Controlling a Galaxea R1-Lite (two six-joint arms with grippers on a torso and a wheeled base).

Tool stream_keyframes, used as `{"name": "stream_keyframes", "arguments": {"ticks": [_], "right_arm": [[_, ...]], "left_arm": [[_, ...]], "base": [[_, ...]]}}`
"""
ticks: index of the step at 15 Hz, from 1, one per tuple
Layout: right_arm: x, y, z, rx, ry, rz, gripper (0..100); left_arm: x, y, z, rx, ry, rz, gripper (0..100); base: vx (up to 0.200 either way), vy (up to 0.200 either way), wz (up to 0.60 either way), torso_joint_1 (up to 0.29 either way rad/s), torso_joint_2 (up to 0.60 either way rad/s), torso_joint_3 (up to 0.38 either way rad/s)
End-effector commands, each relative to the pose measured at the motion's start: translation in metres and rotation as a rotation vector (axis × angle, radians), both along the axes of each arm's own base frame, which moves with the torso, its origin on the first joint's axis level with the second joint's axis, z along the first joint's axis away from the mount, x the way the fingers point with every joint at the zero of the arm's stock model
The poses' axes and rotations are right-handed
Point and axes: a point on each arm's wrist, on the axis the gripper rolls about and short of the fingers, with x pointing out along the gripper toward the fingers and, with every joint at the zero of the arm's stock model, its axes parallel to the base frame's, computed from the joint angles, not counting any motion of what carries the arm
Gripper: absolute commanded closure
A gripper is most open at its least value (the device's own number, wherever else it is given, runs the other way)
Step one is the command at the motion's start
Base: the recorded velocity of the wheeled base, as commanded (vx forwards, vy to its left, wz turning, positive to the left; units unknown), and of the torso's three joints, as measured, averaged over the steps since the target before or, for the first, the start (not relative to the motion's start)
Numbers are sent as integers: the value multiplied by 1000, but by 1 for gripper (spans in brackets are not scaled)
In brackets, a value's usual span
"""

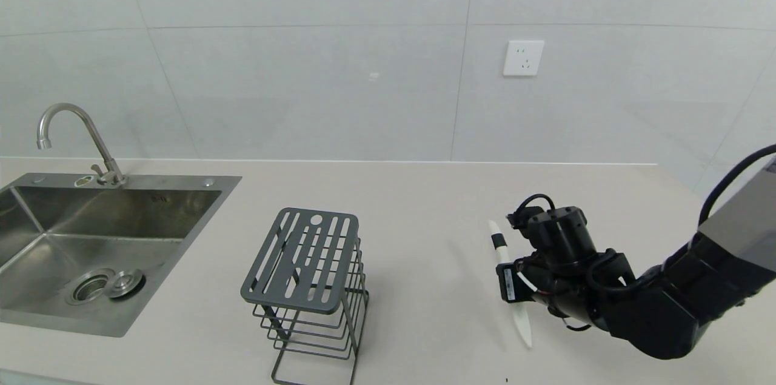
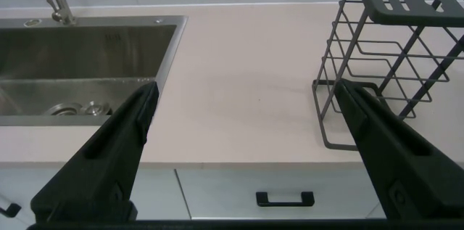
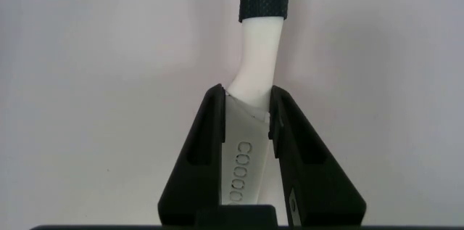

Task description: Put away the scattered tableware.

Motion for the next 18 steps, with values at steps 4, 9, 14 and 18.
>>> {"name": "stream_keyframes", "arguments": {"ticks": [4,9,14,18], "right_arm": [[-3,-5,47,89,-225,91,100],[-14,-12,66,158,-387,252,100],[-19,-21,73,184,-524,473,100],[-26,-24,71,220,-534,573,100]], "left_arm": [[0,0,0,0,1,-1,0],[0,0,0,0,1,-2,0],[0,0,0,0,1,-8,0],[0,0,0,-3,1,-8,0]], "base": [[0,0,0,0,0,0],[0,0,0,0,0,0],[0,0,0,0,0,0],[0,0,0,0,0,0]]}}
